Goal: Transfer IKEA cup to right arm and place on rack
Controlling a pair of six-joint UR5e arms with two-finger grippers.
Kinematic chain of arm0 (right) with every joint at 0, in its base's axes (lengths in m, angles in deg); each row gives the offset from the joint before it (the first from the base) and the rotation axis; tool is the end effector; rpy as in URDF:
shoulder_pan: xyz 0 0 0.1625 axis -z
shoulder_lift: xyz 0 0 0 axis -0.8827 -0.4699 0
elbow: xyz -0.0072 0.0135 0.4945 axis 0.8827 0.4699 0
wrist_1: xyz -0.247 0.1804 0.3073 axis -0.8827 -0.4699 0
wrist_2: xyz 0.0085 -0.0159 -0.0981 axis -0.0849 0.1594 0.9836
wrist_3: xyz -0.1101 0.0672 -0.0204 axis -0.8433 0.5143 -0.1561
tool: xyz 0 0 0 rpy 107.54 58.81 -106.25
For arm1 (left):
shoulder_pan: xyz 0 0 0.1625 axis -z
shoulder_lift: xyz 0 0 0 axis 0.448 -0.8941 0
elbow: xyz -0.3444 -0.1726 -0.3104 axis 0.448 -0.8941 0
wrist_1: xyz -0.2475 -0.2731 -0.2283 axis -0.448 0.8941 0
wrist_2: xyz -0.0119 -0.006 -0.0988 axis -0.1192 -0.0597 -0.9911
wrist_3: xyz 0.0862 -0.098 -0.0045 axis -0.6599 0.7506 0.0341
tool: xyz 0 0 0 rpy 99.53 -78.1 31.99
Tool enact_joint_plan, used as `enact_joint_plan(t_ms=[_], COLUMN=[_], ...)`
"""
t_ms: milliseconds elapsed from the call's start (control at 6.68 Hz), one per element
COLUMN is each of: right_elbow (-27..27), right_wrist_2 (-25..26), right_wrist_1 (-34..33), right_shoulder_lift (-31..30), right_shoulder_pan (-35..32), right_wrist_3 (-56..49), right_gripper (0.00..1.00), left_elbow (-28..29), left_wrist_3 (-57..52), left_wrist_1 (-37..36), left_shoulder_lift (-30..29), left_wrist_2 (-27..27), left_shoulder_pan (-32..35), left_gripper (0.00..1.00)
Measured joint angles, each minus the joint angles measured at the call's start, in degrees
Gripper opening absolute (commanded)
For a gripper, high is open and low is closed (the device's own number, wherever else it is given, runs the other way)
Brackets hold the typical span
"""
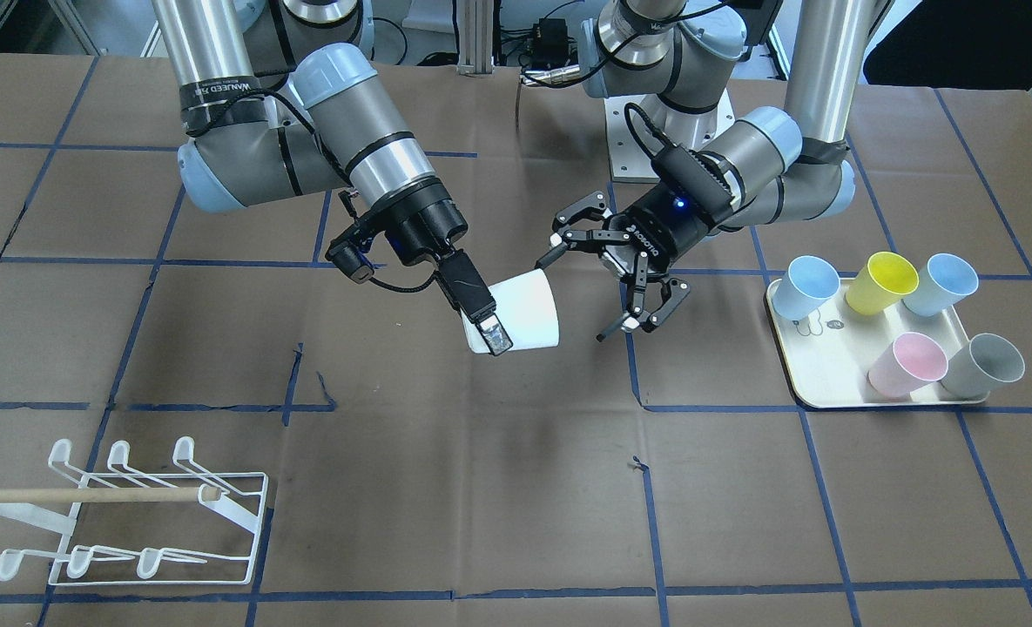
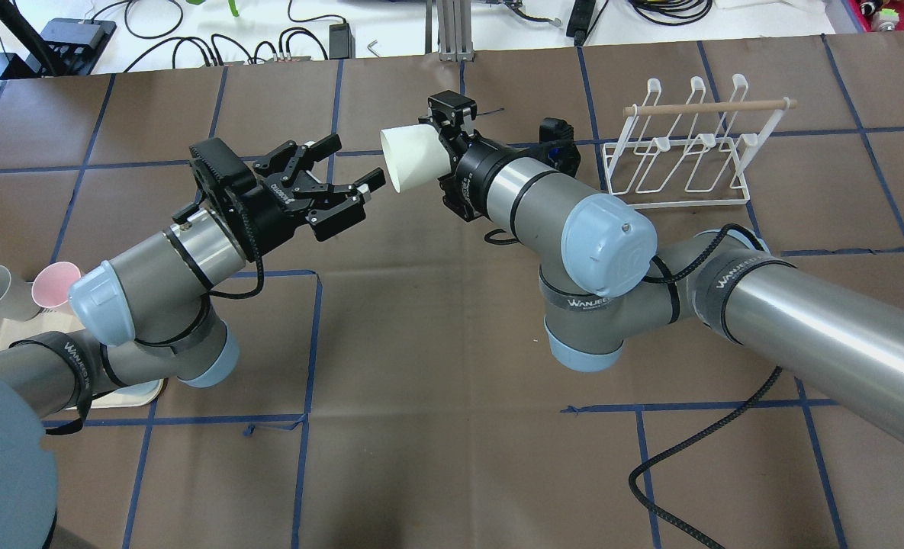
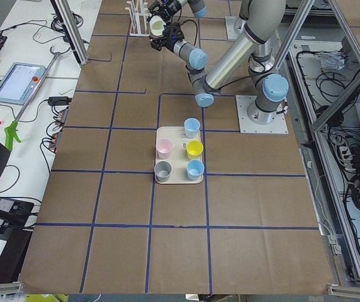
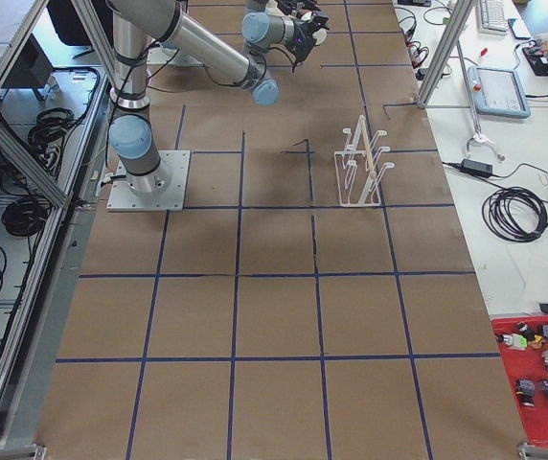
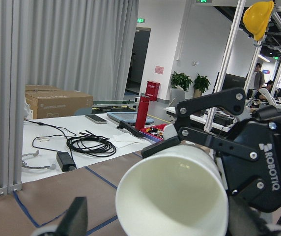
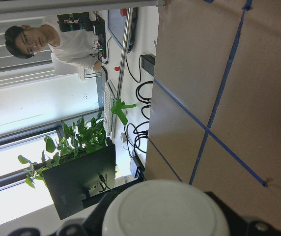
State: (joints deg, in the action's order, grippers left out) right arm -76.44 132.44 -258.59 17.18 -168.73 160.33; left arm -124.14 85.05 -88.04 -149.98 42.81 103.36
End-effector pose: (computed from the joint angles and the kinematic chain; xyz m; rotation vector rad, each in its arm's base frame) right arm 0.3395 -0.5300 0.3728 1.1203 1.6841 -0.4582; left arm -0.1356 -0.5091 0.3472 -0.6303 -1.8367 1.4958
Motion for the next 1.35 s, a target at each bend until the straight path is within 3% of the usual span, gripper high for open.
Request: enact_joint_plan(t_ms=[449,749,1049,1348], right_elbow=[-0.1,-0.1,0.0,1.4], right_wrist_2=[0.0,-0.2,-0.2,-0.2], right_wrist_1=[0.0,0.2,0.3,0.4], right_shoulder_lift=[-0.2,-0.7,-0.8,-0.6], right_shoulder_pan=[1.2,5.1,9.6,13.3], right_wrist_3=[-0.2,-2.6,-16.1,-33.8], right_gripper=[0.25,0.22,0.22,0.15], left_elbow=[2.7,11.5,18.4,26.4], left_wrist_3=[-0.2,-0.4,-0.7,-0.7], left_wrist_1=[7.8,23.9,41.5,66.7], left_shoulder_lift=[0.9,1.7,3.4,6.8], left_wrist_2=[-1.5,4.6,19.4,38.8], left_shoulder_pan=[-4.3,-4.0,-0.6,5.3], left_gripper=[0.98,0.98,0.98,0.99])
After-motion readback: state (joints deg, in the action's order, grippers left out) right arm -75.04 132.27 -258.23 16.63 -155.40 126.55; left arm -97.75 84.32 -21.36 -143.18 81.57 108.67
